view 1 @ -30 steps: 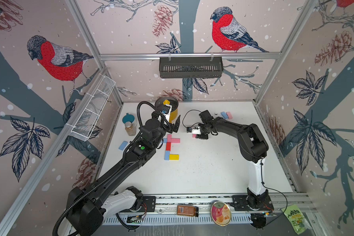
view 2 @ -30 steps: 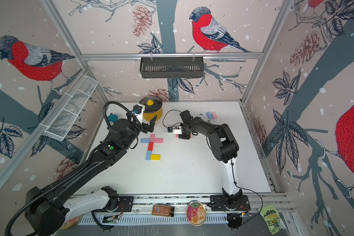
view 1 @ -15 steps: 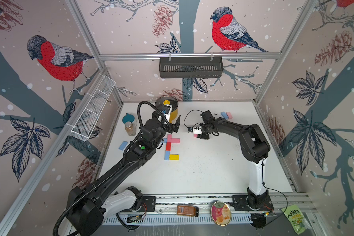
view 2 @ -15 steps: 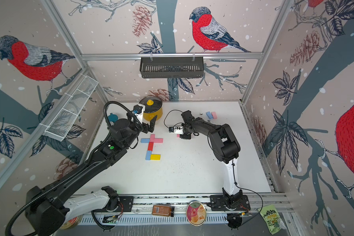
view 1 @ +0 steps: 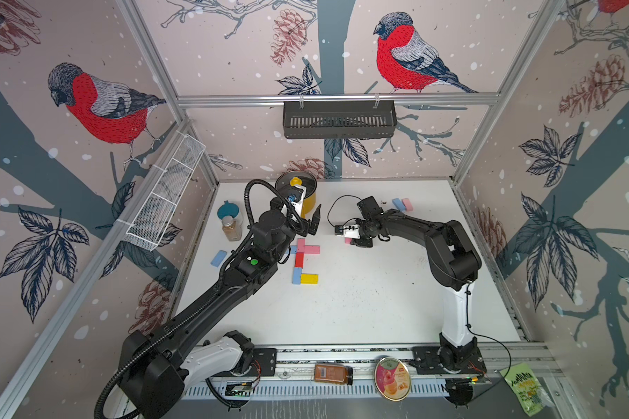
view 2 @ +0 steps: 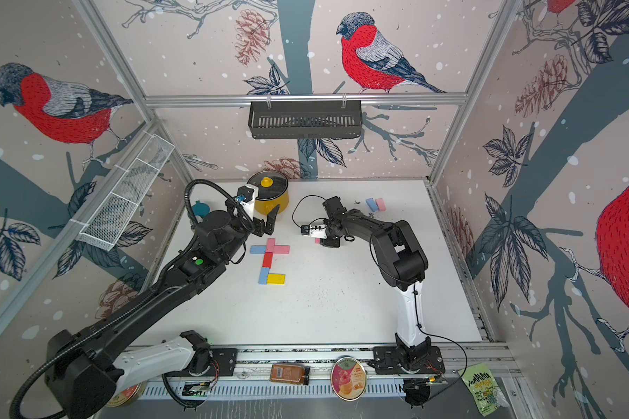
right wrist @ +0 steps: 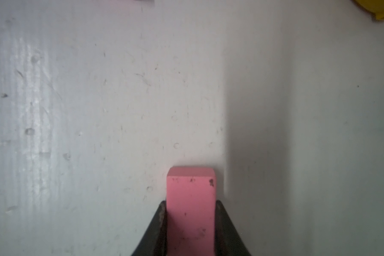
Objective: Assemble the letter t with building blocks
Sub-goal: Assemble the building block at the center of the board.
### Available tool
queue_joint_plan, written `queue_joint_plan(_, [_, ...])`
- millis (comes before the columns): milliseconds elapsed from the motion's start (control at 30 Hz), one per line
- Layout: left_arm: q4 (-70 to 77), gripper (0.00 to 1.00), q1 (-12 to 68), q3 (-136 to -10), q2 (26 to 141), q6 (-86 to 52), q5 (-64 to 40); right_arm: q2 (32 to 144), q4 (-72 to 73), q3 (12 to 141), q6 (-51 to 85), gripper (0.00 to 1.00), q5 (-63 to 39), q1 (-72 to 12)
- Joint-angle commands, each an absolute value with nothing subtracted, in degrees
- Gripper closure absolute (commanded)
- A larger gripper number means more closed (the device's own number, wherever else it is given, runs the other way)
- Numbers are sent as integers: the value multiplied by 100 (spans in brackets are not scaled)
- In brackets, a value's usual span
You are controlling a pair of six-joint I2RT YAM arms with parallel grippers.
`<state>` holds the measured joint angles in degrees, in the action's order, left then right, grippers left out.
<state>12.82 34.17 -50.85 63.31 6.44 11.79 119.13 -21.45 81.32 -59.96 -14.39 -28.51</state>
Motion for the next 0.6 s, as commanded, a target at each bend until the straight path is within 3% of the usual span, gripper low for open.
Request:
queue_joint_plan(0, [1344,2,3410,-5135,6319,741,1121,11928,-2487,8069,-6025,73,-1143,-2826])
queue_joint_plan(567, [1336,3,3415,-5149,6326,730,1099,11876,-2430,7910,-6045,70,-1055,-2812])
